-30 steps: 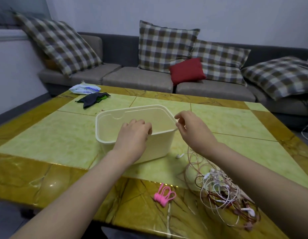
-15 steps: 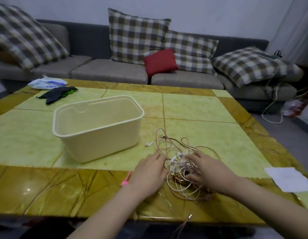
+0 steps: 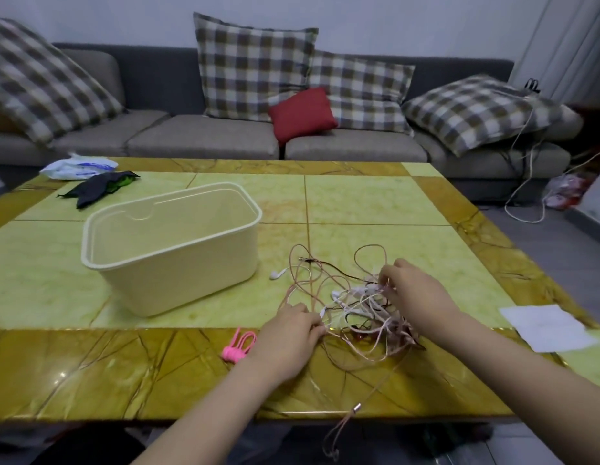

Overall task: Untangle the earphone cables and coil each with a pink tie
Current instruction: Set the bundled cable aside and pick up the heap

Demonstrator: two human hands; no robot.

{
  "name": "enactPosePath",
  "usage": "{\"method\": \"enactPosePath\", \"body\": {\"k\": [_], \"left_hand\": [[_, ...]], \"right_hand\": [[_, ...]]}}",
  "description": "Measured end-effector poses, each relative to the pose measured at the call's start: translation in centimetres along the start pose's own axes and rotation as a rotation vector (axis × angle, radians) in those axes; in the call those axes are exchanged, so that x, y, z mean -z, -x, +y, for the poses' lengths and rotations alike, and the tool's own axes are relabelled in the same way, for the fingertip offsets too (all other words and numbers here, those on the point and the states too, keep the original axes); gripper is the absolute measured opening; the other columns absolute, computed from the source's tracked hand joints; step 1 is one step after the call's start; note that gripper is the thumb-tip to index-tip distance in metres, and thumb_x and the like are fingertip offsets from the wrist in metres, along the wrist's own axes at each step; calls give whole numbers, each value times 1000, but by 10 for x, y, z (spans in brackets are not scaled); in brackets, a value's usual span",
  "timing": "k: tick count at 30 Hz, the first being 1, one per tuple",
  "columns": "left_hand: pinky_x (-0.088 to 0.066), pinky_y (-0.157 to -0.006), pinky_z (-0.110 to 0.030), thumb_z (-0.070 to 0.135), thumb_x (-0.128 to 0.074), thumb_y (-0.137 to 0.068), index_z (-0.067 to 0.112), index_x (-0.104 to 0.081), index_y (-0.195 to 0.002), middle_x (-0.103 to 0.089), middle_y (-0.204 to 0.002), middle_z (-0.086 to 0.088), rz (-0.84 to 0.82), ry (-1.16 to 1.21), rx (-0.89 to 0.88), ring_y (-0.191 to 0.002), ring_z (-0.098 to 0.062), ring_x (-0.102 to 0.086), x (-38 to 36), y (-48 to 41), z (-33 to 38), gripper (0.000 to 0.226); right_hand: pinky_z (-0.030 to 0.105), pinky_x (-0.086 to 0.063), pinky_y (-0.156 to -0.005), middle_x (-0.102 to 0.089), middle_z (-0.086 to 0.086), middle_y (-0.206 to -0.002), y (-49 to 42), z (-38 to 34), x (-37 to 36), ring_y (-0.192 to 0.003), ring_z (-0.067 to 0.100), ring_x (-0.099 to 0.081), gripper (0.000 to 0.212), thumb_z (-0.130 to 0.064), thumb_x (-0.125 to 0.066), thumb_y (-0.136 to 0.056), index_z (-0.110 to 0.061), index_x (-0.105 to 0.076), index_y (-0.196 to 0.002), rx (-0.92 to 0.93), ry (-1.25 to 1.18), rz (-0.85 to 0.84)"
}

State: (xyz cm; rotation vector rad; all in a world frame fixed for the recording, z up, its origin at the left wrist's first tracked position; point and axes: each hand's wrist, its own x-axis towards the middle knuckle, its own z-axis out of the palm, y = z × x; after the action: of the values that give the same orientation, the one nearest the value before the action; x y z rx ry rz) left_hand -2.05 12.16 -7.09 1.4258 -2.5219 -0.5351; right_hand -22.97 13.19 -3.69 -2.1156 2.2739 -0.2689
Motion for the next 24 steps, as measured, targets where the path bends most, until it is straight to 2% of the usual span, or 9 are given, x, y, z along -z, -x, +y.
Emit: {"method": "enactPosePath", "body": {"k": [5,7,9,12,14,16,20,22,24], "left_hand": [[-37,-75,-25,35,-44,-98,23,-60,-113,-51,-107,3,17,-66,-10,-107,-15,-46,-2,-4,5,25],[-40,-76,-27,34,-45,-97,22,-62,-110,-53,-105,3,43,-39,4,-105,-16,-49,-2,-5,6,25],[-43,-80,-30,34,-45,-97,23,-63,-109,-54,-104,3,79,23,26,-102,-18,-52,0,-6,9,24],[-40,-91,-36,37,-45,-96,28,-63,-110,-54,-107,7,166,60,42,-105,-15,-50,3,-10,15,24],[-34,-94,-37,38,-43,-97,29,-63,-112,-54,-110,7,214,52,38,-109,-13,-46,8,-13,19,26],[-32,-95,-36,37,-43,-97,27,-63,-109,-55,-109,7,263,61,4,-110,-13,-44,15,-15,23,25],[-43,-80,-22,20,-50,-95,14,-67,-91,-65,-89,4,286,539,-43,-88,-12,-56,34,-16,34,18],[-46,-80,-21,16,-50,-95,14,-67,-88,-67,-86,3,268,707,-43,-86,-10,-60,44,-17,39,18],[-46,-81,-21,14,-48,-96,18,-65,-84,-66,-85,2,261,798,-38,-84,-9,-60,52,-21,40,20]], "right_hand": [[34,-48,-82,-48,4,-120,3,5,5,-105,23,-52,33,-7,-52,-89,-19,-57,-120,13,30,-106],[31,-46,-85,-44,4,-123,12,-2,5,-114,22,-44,49,2,-49,-83,-18,-53,-127,110,36,-47],[29,-44,-83,-44,2,-123,21,-13,9,-114,19,-44,51,4,-47,-82,-17,-52,-129,191,-27,43],[24,-41,-78,-42,-4,-126,34,-32,8,-114,14,-47,42,-9,-45,-92,-20,-44,-132,275,-107,12],[25,-41,-85,-40,-4,-132,39,-38,-1,-117,13,-48,47,-23,-48,-95,-20,-31,-139,276,-150,-59],[27,-42,-85,-45,-3,-131,38,-39,-6,-110,15,-55,56,-28,-50,-95,-18,-21,-142,207,-235,-62],[30,-44,-68,-52,-4,-115,26,-42,4,-89,20,-62,47,-26,-47,-97,-17,-26,-138,123,-378,167],[30,-44,-65,-48,-4,-115,21,-44,12,-87,21,-60,40,-29,-45,-98,-21,-35,-135,173,-274,185],[34,-44,-63,-44,-2,-109,16,-43,19,-80,22,-56,27,-31,-43,-99,-18,-50,-122,202,-181,168]]}}
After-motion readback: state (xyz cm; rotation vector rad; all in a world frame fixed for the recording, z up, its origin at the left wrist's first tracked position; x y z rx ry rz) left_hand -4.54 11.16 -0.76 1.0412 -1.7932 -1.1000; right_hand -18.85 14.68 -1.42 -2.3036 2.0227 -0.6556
